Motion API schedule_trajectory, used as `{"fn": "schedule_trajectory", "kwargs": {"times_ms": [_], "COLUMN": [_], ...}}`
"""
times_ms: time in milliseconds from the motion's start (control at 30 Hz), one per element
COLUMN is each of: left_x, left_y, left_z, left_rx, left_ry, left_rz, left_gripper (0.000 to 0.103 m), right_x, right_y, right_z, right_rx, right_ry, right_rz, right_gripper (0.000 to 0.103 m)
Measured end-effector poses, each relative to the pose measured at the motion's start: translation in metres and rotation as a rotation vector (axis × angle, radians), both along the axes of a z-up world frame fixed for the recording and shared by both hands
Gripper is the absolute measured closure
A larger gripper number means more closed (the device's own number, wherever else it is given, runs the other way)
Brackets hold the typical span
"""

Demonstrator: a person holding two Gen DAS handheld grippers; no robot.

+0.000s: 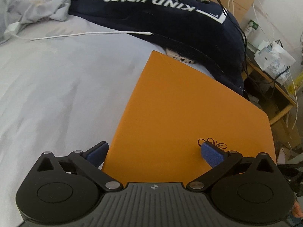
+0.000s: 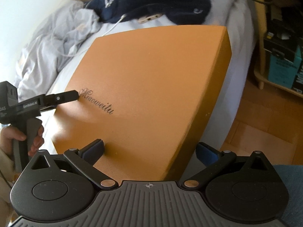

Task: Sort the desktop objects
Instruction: 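Lift the orange box with both tools, tilting it upward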

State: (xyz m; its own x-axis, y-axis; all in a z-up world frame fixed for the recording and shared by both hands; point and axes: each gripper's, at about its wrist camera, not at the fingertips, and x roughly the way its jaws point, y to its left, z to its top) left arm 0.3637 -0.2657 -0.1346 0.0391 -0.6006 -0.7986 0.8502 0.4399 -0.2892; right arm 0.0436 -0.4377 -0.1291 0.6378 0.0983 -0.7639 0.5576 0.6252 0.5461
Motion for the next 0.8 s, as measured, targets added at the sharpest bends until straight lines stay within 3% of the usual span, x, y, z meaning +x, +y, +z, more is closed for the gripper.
{"fn": "schedule_trajectory", "kwargs": {"times_ms": [267, 800], "left_x": [-0.010, -0.060], "left_y": [0.035, 0.056], "left_z": [0.023, 0.101], "left_rx": [-0.031, -0.074], "left_ry": [-0.007, -0.118], "left_rz": [0.117, 0.154], "left_gripper": [0.000, 0.000], "right_x": [0.006, -0.015], "right_y": [0.013, 0.009], "right_z": [0.025, 0.106], "right_rx": [-0.075, -0.157], "right_ry": [-0.016, -0.112], "right_rz": [0.127, 0.169], "right_gripper": [0.000, 0.000]}}
